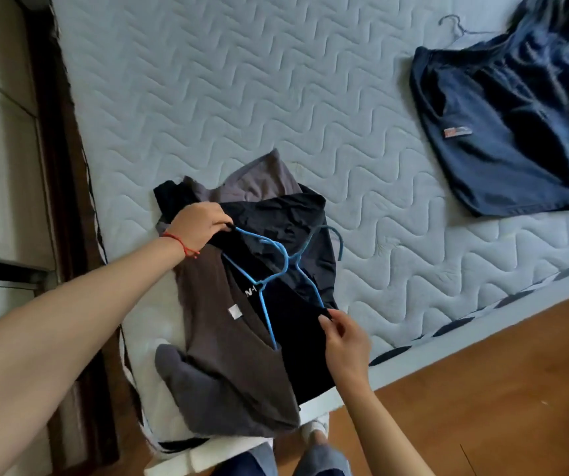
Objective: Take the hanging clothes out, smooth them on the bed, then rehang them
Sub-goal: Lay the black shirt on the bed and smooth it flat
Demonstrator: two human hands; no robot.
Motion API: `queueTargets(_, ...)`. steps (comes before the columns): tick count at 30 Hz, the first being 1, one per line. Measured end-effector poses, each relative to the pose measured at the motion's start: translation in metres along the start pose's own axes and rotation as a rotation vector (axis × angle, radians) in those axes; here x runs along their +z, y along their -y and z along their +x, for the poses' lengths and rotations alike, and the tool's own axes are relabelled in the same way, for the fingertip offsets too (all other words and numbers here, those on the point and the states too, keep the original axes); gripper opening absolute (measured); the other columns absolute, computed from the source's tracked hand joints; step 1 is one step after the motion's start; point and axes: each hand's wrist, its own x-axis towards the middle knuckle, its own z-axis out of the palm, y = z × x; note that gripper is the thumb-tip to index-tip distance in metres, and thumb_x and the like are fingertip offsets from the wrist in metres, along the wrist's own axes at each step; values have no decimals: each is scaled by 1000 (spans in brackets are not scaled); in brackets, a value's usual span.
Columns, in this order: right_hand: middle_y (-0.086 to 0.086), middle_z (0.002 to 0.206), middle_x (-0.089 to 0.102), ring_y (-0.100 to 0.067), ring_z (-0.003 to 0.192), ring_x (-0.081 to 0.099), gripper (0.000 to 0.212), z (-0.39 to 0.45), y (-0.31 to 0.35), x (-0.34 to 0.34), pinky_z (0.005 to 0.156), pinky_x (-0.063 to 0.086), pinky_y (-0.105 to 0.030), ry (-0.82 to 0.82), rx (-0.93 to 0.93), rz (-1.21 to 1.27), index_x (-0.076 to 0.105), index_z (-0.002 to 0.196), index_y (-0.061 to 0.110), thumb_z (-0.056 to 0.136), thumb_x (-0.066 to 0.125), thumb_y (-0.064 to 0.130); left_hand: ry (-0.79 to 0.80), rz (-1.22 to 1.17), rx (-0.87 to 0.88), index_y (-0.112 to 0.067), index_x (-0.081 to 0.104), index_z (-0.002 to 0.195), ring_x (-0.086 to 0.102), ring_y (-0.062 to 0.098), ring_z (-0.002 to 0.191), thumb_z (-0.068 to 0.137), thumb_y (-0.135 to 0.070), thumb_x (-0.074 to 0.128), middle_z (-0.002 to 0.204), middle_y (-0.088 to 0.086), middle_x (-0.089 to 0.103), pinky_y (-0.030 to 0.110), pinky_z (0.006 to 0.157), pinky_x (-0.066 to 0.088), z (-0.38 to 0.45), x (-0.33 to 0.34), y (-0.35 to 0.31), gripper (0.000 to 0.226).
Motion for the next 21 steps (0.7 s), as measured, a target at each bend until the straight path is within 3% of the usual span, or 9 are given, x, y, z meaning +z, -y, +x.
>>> queueTargets(5, 0, 91, 70, -10, 85, 61, 20, -16, 59, -27, 78, 45, -20, -62, -199, -21, 69, 104, 9, 87, 62, 17, -174, -20, 77, 1, 74, 83, 68, 32, 75, 73, -8, 56, 79, 25, 70, 28, 71, 36, -27, -67, -2, 22)
queueTargets(9, 8, 83, 66, 5, 74, 59, 14, -38, 94, -43, 72, 41, -1, -103, -366, -7, 72, 96, 8, 85, 64, 10, -332, -49, 122, 1, 74, 85, 62, 22, 76, 73, -6, 57, 78, 22, 71, 24, 70, 39, -55, -112, -4, 21)
queueTargets(11, 8, 80, 67, 8, 76, 58, 12, -52, 105, -48, 70, 40, 1, -104, -402, 22, 72, 93, 6, 83, 65, 6, -398, -78, 115, 0, 74, 84, 55, 15, 76, 72, -5, 59, 77, 20, 71, 24, 69, 39, -76, -128, -6, 19)
queueTargets(16, 21, 74, 63, 16, 72, 58, 10, -82, 122, -52, 67, 42, -1, -50, -418, 17, 73, 88, 7, 81, 67, 4, -502, -194, -63, -1, 74, 79, 68, 32, 74, 70, -2, 65, 78, 20, 72, 26, 71, 42, -128, -134, -15, 13)
queueTargets(19, 17, 74, 64, 14, 69, 59, 11, -93, 133, -54, 67, 41, 0, -21, -424, 5, 73, 91, 6, 82, 66, 6, -559, -250, -189, 0, 73, 85, 67, 35, 82, 70, 1, 71, 86, 21, 70, 27, 76, 44, -147, -127, -24, 16)
queueTargets(21, 10, 75, 65, 17, 68, 58, 12, -98, 139, -56, 67, 40, 2, -30, -440, 3, 73, 91, 5, 81, 67, 5, -601, -280, -285, 1, 68, 100, 62, 35, 96, 71, -2, 72, 101, 21, 66, 31, 87, 46, -155, -121, -33, 29)
